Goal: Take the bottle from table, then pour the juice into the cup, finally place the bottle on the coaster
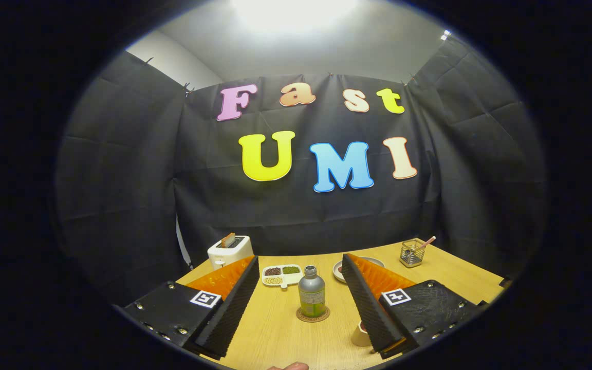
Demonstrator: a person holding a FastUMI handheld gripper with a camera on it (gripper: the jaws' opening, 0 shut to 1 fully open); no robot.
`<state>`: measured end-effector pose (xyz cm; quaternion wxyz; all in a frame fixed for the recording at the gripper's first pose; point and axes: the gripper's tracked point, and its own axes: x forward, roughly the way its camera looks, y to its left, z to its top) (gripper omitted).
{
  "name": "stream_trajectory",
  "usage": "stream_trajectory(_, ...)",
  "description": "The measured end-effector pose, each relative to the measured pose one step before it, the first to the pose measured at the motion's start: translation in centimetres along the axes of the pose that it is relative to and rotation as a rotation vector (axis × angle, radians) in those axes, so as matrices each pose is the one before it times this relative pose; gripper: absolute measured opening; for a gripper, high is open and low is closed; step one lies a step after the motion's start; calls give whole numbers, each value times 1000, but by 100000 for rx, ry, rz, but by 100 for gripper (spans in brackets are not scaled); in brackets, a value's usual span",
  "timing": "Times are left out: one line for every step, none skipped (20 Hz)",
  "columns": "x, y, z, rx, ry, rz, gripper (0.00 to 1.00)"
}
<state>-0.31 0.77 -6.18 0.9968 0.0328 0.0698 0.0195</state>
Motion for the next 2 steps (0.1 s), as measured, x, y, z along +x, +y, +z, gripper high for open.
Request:
stream_trajectory(-103, 339, -164, -581, 294, 1190, 98)
stream_trajectory(-135, 333, 63, -641, 604, 643, 98)
